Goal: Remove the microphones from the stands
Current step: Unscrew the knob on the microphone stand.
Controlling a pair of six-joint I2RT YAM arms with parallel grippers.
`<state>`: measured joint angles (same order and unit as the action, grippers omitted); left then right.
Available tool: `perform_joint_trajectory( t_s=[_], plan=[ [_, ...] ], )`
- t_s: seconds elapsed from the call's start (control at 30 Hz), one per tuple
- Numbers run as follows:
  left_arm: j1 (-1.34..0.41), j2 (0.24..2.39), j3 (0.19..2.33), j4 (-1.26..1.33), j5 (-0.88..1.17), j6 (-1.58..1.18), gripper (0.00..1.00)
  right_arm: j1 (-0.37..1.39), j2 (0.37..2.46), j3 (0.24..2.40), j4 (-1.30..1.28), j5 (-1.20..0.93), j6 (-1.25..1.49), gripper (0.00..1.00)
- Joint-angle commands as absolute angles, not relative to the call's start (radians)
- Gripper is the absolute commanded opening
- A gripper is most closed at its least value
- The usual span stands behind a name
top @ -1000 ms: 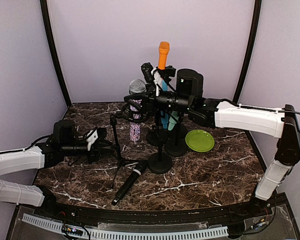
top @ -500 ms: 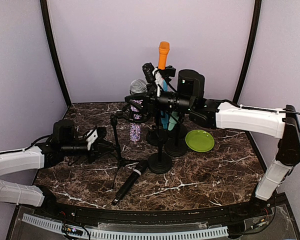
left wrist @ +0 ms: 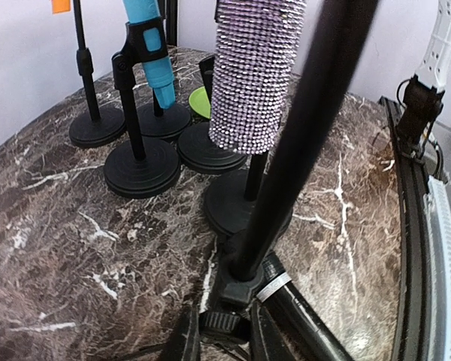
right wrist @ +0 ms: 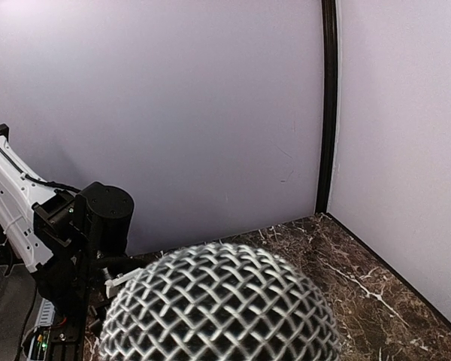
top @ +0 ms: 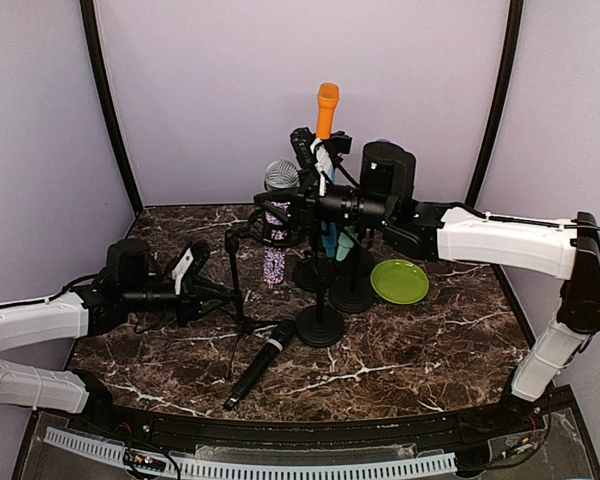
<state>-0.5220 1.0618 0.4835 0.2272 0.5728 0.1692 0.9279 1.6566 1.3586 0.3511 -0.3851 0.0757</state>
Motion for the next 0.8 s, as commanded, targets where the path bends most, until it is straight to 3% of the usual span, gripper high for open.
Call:
perform_joint_trajectory(
  t_s=[0.0,0.37,0.77],
  plan=[
    [-0.526,1.047,0.44,0.347,0.59,-0.029,0.0,0.93,1.615,1.349,0.394,-0.394,0.066,0.14],
    [-0.526,1.016,0.296,0.592,0.554,-0.258,0.0,0.931,1.62,1.335,0.405,-0.381,0.067,0.14],
    [-0.526,1.019,0.248,0.633,0.599,-0.459,0.0,0.96,1.644,1.368,0.358,-0.312,0.025,0.15]
  ],
)
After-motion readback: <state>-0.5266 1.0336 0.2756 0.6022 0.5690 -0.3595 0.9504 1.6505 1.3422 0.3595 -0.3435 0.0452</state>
